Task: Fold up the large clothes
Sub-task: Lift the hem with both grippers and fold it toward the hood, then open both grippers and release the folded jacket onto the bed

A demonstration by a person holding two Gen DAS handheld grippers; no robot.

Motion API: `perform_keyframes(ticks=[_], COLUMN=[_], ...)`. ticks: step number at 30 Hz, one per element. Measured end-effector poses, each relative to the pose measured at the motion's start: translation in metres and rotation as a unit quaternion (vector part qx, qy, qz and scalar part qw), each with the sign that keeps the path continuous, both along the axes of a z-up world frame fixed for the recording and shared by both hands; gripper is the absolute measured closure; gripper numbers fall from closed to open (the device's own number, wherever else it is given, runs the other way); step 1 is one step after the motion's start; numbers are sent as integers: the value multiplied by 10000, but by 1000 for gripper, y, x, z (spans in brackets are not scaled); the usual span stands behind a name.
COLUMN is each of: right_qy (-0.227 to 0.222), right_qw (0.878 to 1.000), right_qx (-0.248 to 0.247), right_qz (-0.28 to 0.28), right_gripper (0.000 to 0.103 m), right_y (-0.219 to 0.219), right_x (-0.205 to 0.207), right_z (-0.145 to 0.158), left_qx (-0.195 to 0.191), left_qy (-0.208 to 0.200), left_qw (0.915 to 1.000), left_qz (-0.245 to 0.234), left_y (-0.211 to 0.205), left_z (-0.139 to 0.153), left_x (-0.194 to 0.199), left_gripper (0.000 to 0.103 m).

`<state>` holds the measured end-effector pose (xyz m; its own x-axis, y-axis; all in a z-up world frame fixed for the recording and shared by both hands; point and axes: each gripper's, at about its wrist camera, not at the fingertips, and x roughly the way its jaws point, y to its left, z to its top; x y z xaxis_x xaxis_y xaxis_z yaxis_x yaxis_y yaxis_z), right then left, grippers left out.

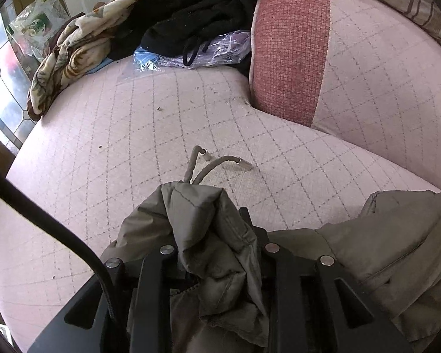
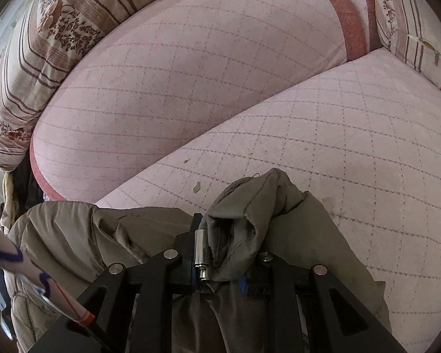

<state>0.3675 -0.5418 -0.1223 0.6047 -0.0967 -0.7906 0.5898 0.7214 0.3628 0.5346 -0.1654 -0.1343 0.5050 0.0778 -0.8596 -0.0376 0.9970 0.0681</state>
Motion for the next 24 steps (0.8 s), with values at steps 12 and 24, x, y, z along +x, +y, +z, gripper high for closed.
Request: perform_keyframes(ticks=[12, 24], right_qy=[-33, -604], right_qw=[9999, 9957], right_qx=[100, -265], right_qz=[-44, -651], right_gripper=[83, 9], right_y=[-2, -15], right_x=[-3, -66], right_z=[1, 98], left_qx=[-333, -1566], left_qy=[282, -229], left_qw=[9988, 9872], left_qz=[-205, -191], left_y=[11, 74], left_z=[9, 126], left_x=[-1, -51], left_gripper=[70, 36])
